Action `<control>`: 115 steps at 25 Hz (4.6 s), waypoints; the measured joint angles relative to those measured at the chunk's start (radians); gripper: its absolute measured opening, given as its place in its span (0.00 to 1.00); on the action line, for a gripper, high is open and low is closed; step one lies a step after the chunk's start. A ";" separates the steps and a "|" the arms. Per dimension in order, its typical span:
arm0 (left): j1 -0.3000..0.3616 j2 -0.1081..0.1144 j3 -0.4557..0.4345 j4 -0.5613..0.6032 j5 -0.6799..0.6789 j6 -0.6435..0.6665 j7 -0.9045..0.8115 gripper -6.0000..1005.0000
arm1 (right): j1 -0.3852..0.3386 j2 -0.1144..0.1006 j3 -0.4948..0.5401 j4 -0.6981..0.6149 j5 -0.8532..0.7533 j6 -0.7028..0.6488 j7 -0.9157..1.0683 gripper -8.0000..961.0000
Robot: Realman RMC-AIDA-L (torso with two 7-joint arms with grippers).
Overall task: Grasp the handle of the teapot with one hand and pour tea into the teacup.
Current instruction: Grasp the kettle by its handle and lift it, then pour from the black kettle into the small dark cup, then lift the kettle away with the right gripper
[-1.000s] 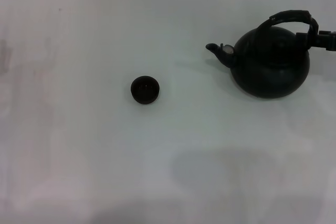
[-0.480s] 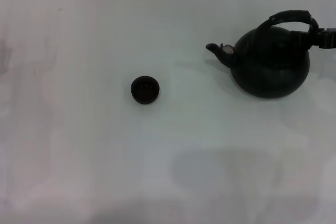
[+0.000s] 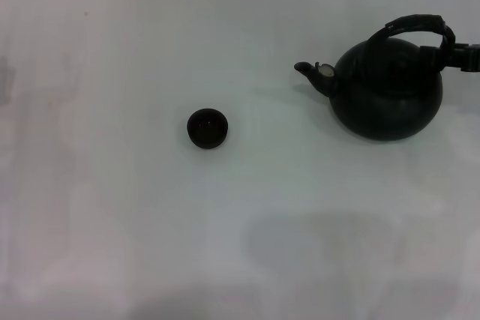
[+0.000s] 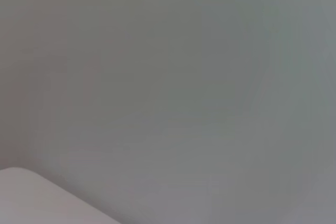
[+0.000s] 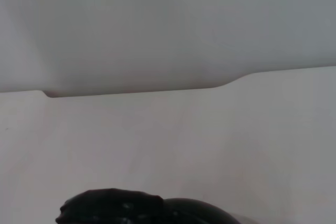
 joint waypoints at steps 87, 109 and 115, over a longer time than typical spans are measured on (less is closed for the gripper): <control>-0.012 0.001 -0.035 0.024 -0.002 0.009 0.005 0.88 | 0.111 -0.001 -0.115 -0.170 0.024 0.005 0.247 0.25; -0.013 0.000 -0.035 0.024 -0.002 0.010 0.005 0.88 | 0.178 -0.002 -0.315 -0.290 -0.183 -0.092 0.406 0.25; -0.014 0.000 -0.035 0.023 -0.001 0.010 0.005 0.88 | 0.178 -0.001 -0.420 -0.360 -0.356 -0.120 0.534 0.25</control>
